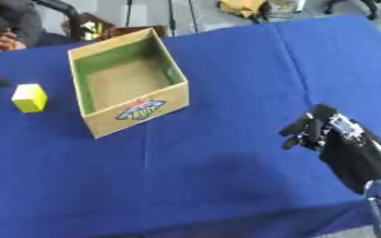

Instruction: Pick up objects on the table and place them in the box.

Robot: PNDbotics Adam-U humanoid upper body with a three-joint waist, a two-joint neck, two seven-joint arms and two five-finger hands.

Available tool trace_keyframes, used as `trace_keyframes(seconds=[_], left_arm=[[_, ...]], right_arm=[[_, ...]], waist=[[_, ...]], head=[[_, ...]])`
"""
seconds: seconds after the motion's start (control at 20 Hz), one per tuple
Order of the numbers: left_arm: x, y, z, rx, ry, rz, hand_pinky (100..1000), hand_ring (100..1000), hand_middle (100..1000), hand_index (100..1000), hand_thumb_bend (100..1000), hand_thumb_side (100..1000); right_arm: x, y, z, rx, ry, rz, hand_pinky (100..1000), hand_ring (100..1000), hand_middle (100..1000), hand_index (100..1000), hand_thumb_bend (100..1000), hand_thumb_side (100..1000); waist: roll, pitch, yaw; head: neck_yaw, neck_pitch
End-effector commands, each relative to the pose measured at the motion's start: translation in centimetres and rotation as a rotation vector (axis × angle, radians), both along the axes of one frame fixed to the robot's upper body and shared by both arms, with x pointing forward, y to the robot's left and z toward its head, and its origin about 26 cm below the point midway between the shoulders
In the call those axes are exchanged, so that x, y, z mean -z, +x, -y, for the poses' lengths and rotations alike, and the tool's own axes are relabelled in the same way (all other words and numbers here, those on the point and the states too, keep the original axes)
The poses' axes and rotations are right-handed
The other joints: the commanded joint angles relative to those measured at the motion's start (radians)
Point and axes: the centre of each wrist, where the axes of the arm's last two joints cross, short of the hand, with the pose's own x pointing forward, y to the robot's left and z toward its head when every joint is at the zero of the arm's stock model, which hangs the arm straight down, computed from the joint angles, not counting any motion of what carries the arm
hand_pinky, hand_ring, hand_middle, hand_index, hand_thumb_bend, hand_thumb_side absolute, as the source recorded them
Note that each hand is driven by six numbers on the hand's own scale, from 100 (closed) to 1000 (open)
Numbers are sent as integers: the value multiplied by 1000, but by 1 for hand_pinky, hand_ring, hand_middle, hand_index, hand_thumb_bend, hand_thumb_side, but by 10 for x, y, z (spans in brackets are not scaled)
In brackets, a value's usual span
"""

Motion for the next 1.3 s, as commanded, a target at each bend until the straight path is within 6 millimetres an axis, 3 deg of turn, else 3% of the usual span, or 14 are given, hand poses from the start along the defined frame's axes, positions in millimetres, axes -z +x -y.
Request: trace_keyframes(seconds=[0.05, 0.55, 1.3], left_arm=[[-7, -1, -9, -16, 19, 4, 718, 754, 765, 909, 725, 366], [17, 1, -9, -37, 9, -65, 720, 758, 767, 908, 684, 370], [42, 2, -11, -118, 31, -78, 717, 754, 760, 905, 513, 293]], right_arm=[[-9, 0, 1, -10, -18, 31, 577, 655, 481, 384, 100, 630], [-10, 1, -1, -13, -17, 36, 577, 654, 481, 384, 100, 630], [-12, 1, -4, -26, -18, 52, 578, 655, 480, 383, 100, 631]], waist=[[-1, -10, -2], [-1, -1, -12], [-10, 17, -37]], head=[[2, 5], [3, 5], [8, 5]])
